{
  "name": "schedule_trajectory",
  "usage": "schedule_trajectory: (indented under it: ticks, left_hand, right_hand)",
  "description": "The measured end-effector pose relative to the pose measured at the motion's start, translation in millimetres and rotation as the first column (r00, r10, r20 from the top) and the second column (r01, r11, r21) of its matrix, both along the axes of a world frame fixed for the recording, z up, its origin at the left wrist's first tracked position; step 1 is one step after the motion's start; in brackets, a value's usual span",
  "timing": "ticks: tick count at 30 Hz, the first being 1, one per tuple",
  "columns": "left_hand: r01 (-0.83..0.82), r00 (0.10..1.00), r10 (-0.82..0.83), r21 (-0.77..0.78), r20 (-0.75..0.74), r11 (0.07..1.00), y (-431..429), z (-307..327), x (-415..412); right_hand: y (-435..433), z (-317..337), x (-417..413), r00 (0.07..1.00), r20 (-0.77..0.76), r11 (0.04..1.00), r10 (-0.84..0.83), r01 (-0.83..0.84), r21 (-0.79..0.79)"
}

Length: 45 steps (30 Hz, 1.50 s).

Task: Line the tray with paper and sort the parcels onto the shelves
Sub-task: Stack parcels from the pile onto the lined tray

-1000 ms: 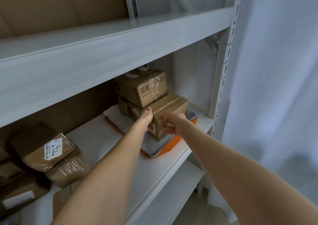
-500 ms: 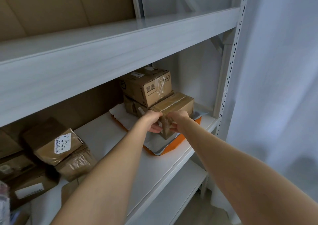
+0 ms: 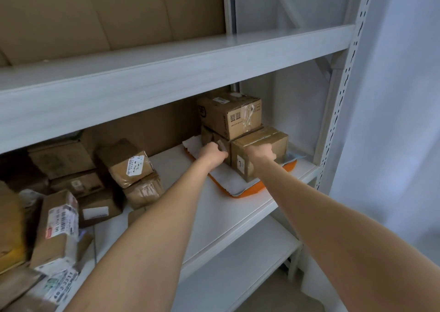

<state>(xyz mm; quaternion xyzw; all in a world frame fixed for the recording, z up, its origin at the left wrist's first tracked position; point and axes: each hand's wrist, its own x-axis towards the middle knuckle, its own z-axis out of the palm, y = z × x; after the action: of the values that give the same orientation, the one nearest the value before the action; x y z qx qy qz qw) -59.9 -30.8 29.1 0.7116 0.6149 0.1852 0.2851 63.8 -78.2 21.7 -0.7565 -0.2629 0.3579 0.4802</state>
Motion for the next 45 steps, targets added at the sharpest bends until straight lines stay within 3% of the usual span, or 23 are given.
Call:
schedule_trajectory:
  ticks: [4,9,15,27,32,37,45]
  left_hand:
    - [-0.021,0.998,0.024,0.045,-0.065,0.999,-27.6,3.4,-31.4]
    - [-0.129,0.988,0.127,0.015,0.09,0.991,-69.4,6.1,-76.8]
    - [-0.224,0.969,0.225,-0.018,0.106,0.974,-119.0,8.1,-124.0]
    - [-0.333,0.942,0.335,0.089,-0.006,0.939,-150.0,11.5,-191.1]
    - [-0.312,0.95,0.306,-0.127,-0.062,0.942,-153.8,-8.0,-218.7]
    - [-0.277,0.956,0.293,-0.331,-0.001,0.902,-155.2,-37.0,-242.1]
    - [-0.162,0.939,0.301,-0.562,0.164,0.811,-148.2,-64.1,-244.1]
  right_hand:
    - [-20.9,7.1,-28.8,0.998,-0.024,0.998,0.064,-0.064,-0.001]
    - [-44.8,7.1,-69.2,0.982,-0.047,0.983,0.18,-0.179,0.027]
    - [-73.1,4.7,-121.3,0.954,-0.093,0.959,0.283,-0.28,0.048]
    - [-96.5,6.1,-182.0,0.902,-0.109,0.908,0.419,-0.418,0.031]
    - [-107.1,-3.2,-193.4,0.845,-0.104,0.84,0.525,-0.534,-0.097]
    - [-114.6,-26.7,-216.4,0.803,-0.1,0.765,0.588,-0.592,-0.255]
    - [-116.7,-57.8,-229.5,0.837,-0.214,0.785,0.504,-0.547,-0.29]
